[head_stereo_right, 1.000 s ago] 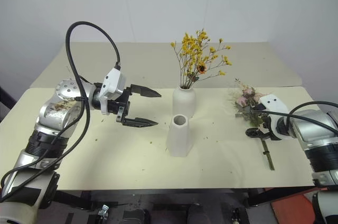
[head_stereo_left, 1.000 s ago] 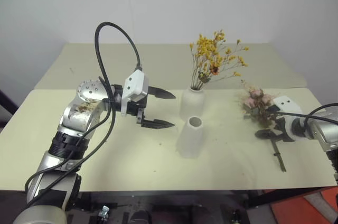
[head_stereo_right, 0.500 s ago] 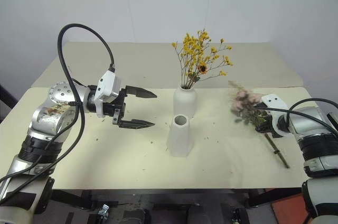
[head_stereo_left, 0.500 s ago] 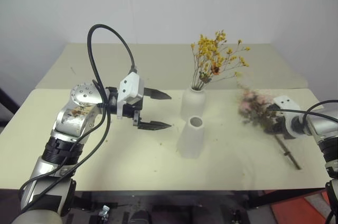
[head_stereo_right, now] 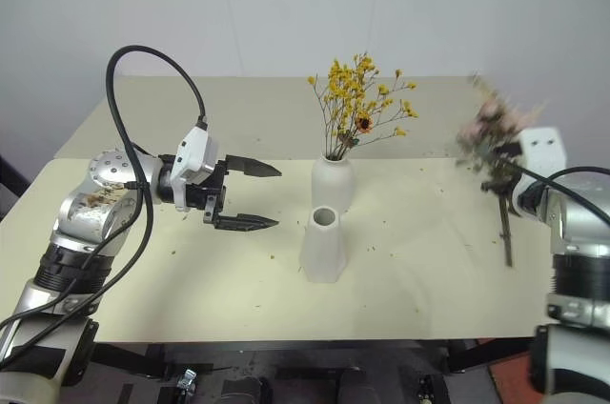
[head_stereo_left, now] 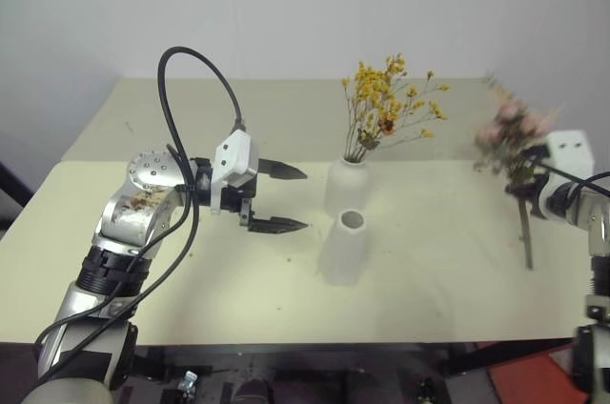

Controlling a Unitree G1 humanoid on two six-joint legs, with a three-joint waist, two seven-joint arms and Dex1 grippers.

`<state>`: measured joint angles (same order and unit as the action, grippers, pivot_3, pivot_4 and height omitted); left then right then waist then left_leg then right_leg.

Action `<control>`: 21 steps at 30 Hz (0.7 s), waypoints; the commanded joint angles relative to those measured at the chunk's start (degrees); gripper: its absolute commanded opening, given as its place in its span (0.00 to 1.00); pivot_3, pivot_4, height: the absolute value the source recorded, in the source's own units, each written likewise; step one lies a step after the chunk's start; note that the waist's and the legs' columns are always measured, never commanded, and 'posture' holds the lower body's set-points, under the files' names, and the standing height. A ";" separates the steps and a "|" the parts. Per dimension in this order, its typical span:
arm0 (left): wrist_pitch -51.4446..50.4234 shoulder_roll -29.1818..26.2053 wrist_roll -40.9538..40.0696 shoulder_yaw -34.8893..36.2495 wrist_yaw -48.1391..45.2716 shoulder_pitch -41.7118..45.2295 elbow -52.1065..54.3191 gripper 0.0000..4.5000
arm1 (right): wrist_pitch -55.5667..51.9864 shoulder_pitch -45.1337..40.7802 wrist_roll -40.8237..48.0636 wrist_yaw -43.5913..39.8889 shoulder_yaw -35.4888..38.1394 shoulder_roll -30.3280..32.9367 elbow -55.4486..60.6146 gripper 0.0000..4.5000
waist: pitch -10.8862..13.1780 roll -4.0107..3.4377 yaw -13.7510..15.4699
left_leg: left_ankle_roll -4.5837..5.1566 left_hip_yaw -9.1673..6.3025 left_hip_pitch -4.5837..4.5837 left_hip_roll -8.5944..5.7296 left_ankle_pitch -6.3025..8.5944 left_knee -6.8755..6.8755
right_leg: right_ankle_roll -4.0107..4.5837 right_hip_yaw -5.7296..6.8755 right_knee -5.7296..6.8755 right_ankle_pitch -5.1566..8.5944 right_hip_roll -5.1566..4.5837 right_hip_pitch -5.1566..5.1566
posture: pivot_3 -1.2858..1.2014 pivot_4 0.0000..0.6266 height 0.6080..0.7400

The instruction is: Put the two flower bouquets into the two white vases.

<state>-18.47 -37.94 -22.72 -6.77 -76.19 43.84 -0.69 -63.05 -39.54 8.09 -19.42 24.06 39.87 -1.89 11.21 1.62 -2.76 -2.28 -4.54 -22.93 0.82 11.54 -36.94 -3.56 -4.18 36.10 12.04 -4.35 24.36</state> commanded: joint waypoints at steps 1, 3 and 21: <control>1.54 -0.76 -0.51 1.97 -0.59 1.29 -0.45 1.00 | 7.29 1.46 3.41 5.80 12.02 -5.95 16.28 0.05 | 0.00 -0.01 0.19 | 0.00 0.00 0.00 0.00 0.00 0.00 | 0.00 0.01 0.01 0.00 0.00 0.00 | 0.52 0.24 1.00; 1.85 -0.72 -0.49 2.01 -0.83 1.75 -1.33 1.00 | 14.64 2.88 7.59 6.06 16.06 -11.57 23.16 0.05 | 0.00 -0.01 0.26 | 0.00 -0.02 -0.01 0.00 0.00 0.00 | 0.03 0.03 -0.03 -0.02 0.00 -0.02 | 0.52 0.24 1.00; -0.10 -2.17 -1.23 3.61 -0.13 -0.36 -0.93 1.00 | 21.12 -1.92 46.88 4.06 3.61 -22.76 36.83 0.05 | 0.00 -0.05 -1.26 | 0.01 -0.02 0.10 0.04 0.00 0.02 | 0.33 0.01 0.05 -0.19 0.02 -0.07 | 0.52 0.24 1.00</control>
<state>-18.00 -39.09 -22.84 -5.46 -76.90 43.80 -3.44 -42.87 -40.27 52.46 -16.64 28.64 17.23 33.09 11.21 1.57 -4.01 -2.27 -4.56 -22.85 0.87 11.54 -36.91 -3.16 -4.16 36.13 11.81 -4.33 24.30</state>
